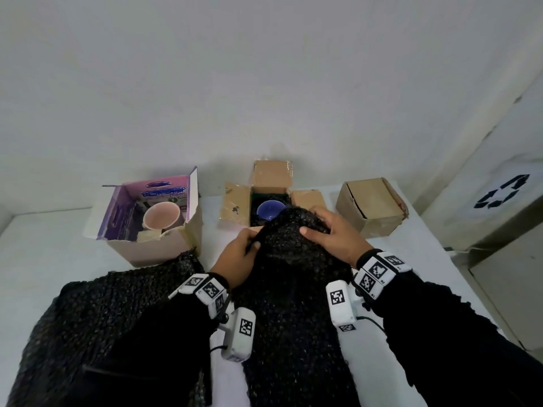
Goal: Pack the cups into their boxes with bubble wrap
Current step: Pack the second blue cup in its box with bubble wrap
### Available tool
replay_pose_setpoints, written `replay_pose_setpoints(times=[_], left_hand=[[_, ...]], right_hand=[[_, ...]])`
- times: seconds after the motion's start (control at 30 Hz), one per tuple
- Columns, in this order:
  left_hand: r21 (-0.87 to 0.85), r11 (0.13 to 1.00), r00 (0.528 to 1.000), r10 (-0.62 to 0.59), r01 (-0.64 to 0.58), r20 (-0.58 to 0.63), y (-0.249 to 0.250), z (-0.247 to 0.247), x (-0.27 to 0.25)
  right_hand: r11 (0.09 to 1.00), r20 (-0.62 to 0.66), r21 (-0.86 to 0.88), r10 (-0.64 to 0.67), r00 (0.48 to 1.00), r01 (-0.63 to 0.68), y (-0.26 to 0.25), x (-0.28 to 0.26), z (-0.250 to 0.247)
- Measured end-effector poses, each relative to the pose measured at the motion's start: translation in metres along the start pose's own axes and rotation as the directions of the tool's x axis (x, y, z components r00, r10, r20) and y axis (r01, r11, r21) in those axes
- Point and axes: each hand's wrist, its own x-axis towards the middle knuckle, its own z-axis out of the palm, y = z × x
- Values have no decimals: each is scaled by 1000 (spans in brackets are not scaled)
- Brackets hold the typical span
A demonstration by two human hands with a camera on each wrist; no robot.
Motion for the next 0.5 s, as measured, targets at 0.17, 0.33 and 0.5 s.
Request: replay_pose_setpoints(times=[0.17, 0.33, 0.5], left_hand=[[372, 906, 978, 166, -202, 126, 28, -26, -6], [826, 456, 942, 109, -332, 319, 40, -28, -6], [612, 710, 929, 174, -349, 327, 27, -25, 4]], right_hand=[[994, 238, -107, 55, 970, -30, -33, -11, -11], [878, 375, -478, 238, 896, -33, -26, 0, -10], [920, 351, -388, 197, 915, -49, -22, 4, -3]])
